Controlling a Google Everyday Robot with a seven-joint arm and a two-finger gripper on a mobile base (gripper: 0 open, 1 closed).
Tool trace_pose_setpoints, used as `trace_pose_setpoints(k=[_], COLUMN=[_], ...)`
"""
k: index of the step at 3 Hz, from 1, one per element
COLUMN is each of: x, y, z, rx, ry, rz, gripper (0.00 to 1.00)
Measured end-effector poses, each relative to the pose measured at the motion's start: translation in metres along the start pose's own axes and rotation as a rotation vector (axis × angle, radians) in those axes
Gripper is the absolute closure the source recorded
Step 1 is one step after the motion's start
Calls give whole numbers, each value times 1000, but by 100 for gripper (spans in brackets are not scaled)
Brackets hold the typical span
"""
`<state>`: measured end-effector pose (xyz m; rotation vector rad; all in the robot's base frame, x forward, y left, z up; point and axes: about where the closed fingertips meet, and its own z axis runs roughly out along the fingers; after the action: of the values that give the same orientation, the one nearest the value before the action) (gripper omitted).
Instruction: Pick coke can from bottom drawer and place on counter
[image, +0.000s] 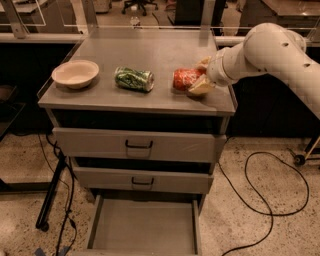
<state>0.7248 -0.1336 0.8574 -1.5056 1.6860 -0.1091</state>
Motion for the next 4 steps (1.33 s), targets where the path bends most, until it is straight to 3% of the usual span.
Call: trace_pose_setpoints(k=[2, 3, 4], x=[17, 17, 17], y=[6, 6, 6], z=[4, 4, 4], rx=[-63, -63, -63], ry=[25, 25, 25], rz=[-6, -6, -6], gripper=[100, 82, 57])
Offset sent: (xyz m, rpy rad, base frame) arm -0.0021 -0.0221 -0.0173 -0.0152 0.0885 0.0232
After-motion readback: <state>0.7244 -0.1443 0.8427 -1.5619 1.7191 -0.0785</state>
